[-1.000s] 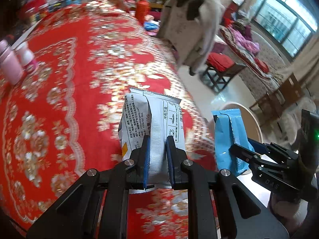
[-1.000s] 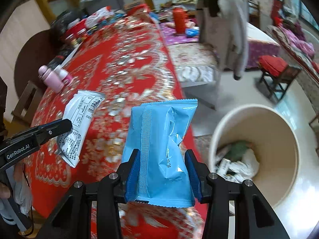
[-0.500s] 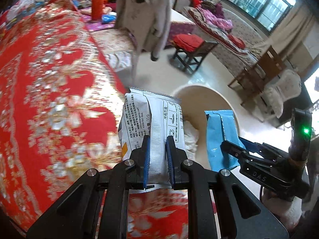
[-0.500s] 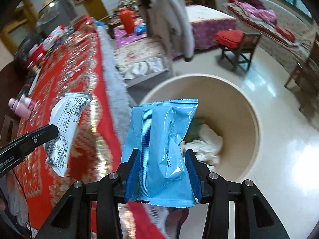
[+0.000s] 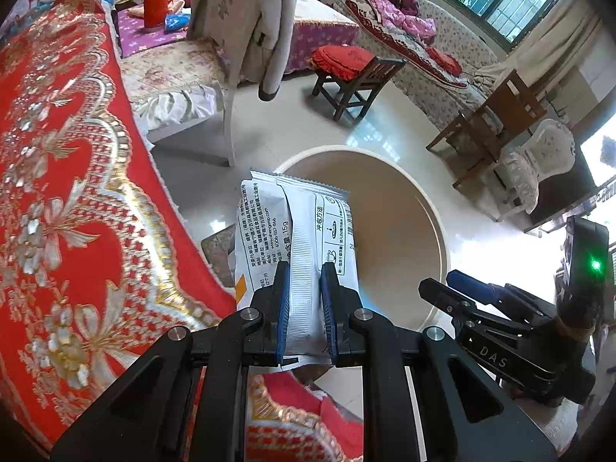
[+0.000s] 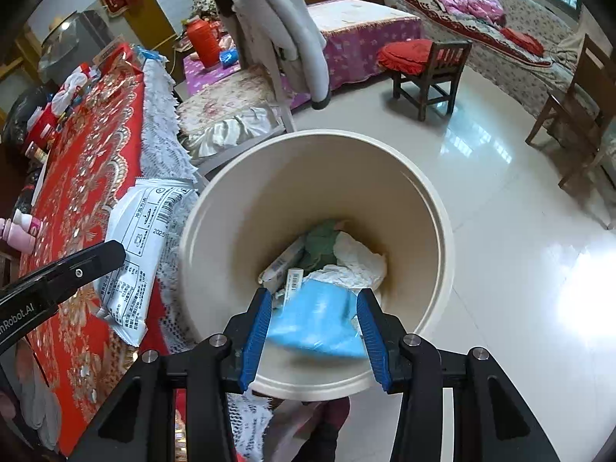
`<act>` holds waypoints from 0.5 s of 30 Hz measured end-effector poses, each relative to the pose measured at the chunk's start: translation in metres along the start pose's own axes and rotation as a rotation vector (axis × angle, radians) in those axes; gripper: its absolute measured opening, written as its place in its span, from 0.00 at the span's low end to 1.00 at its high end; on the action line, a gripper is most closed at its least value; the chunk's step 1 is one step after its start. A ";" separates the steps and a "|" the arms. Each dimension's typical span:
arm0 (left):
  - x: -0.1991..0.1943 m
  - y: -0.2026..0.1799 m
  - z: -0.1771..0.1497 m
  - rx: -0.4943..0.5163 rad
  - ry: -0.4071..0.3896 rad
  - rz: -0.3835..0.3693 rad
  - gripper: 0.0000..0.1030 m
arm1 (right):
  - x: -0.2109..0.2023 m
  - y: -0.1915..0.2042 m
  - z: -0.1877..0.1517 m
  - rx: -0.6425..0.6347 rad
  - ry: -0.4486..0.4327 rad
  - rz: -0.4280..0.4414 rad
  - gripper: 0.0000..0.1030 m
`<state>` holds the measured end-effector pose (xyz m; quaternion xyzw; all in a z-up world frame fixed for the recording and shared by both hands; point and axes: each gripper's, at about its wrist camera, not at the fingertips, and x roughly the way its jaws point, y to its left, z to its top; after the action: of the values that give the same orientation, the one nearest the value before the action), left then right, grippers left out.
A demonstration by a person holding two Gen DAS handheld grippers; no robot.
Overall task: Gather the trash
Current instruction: 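Open both grippers to drop wrapper and packet into the bin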
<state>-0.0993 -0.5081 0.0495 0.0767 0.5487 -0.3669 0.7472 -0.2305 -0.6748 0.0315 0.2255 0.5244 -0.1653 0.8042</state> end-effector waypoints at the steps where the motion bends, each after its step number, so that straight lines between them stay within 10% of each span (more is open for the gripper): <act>1: 0.003 0.000 0.001 -0.001 0.003 -0.002 0.13 | 0.000 -0.002 0.000 0.006 0.000 0.003 0.43; 8: 0.014 0.000 0.006 -0.023 0.023 -0.066 0.15 | 0.000 -0.015 -0.004 0.054 0.010 0.013 0.49; 12: 0.016 0.000 0.007 -0.031 0.027 -0.095 0.45 | -0.001 -0.017 -0.009 0.063 0.017 0.019 0.50; 15: 0.012 0.001 0.006 -0.034 0.012 -0.090 0.47 | -0.002 -0.015 -0.011 0.064 0.018 0.020 0.58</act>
<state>-0.0919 -0.5162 0.0408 0.0416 0.5621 -0.3904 0.7280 -0.2479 -0.6815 0.0269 0.2578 0.5239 -0.1721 0.7934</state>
